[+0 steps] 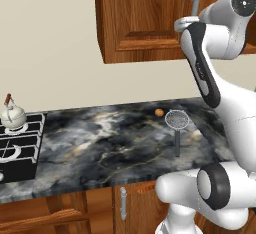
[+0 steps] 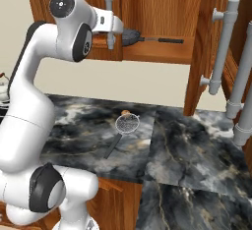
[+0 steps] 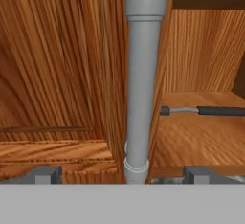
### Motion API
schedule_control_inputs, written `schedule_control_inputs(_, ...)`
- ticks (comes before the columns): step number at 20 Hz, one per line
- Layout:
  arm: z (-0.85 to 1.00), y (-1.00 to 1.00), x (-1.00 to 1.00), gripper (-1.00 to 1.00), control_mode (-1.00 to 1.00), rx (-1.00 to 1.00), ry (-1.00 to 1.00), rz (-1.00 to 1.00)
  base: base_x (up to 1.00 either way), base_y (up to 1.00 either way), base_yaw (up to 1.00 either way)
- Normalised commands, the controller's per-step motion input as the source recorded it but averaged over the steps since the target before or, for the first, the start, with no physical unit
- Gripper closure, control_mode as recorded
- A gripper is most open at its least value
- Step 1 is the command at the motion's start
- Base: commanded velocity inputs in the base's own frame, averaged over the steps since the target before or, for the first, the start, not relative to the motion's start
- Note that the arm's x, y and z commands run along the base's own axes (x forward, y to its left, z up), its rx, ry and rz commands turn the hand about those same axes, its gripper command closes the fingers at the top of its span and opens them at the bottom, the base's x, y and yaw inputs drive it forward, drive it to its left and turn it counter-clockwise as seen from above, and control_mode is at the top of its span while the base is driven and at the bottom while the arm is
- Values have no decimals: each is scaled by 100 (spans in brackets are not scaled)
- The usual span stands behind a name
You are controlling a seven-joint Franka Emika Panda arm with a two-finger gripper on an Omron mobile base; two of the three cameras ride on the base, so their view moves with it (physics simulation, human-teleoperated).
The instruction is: Pick the pan from the cabinet and place it on the stove. Then turn on the stove burner for the pan.
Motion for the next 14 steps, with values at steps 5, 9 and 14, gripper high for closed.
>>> schedule_control_inputs(5,1,-4,21,-100,-100,0,0,0,0,0,0)
schedule_control_inputs(9,0,-14,23,-100,-100,0,0,0,0,0,0)
schedule_control_inputs(14,0,-7,24,-100,-100,0,2,0,0,0,0)
